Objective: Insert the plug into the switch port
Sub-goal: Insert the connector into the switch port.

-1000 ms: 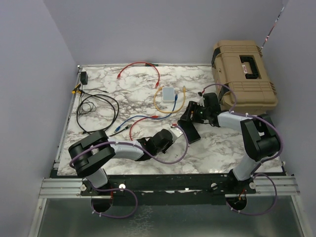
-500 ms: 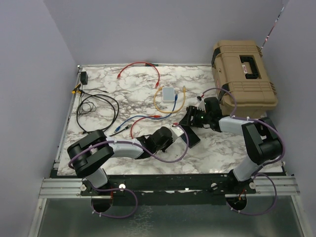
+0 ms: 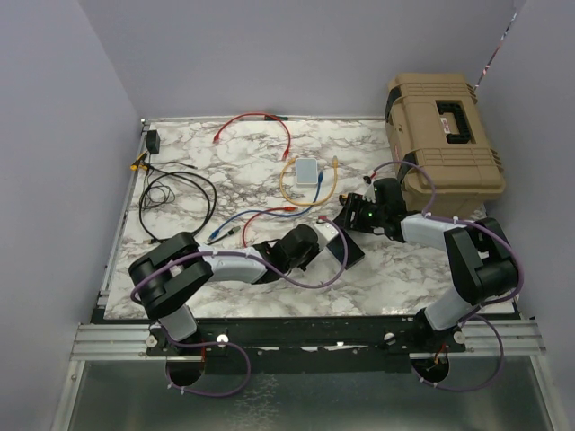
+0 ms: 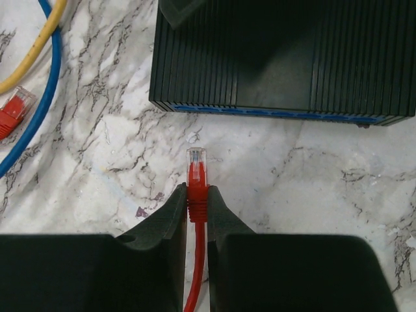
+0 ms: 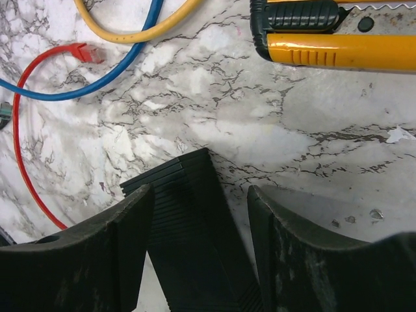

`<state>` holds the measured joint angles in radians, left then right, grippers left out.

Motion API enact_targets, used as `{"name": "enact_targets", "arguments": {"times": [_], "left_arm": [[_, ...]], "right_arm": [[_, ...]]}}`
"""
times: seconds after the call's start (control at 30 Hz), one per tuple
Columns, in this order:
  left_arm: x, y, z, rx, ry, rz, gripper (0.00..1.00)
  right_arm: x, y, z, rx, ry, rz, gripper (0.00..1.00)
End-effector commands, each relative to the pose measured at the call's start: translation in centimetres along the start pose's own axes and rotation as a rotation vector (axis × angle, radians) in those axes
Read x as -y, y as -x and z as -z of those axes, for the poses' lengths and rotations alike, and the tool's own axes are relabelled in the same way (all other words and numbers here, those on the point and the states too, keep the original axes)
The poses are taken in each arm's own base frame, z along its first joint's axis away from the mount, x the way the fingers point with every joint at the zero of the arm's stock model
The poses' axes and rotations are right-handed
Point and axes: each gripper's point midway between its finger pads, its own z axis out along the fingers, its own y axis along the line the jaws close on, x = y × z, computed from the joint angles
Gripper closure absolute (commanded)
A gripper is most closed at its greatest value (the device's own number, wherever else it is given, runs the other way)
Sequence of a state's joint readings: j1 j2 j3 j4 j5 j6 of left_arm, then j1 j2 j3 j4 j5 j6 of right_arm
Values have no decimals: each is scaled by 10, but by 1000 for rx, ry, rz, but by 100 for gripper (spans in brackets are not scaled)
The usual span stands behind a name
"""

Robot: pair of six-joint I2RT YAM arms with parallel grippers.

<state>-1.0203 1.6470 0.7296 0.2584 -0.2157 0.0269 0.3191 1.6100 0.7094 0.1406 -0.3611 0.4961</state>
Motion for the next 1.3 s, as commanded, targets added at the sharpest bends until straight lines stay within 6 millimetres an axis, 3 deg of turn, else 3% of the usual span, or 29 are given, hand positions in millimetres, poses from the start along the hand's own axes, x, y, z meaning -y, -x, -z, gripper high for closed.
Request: {"name": "enact_targets", "arguments": {"times": [0.0,0.43,0.77,1.27], "left_arm": [[-8,9,-7,8,28,65,100],[-5,9,-24,-31,7,81,100],[-3,18,-26,-26,-3,77,100],[-7,13,-30,-76,21,69,100]], "right_arm": [[-5,-2,-1,-18,40,13,38],[-5,-4,-2,-31,40,20,41],[-7,-5,-3,-36,45,26,43],[-7,-7,-5,-47,48,28,43]]}}
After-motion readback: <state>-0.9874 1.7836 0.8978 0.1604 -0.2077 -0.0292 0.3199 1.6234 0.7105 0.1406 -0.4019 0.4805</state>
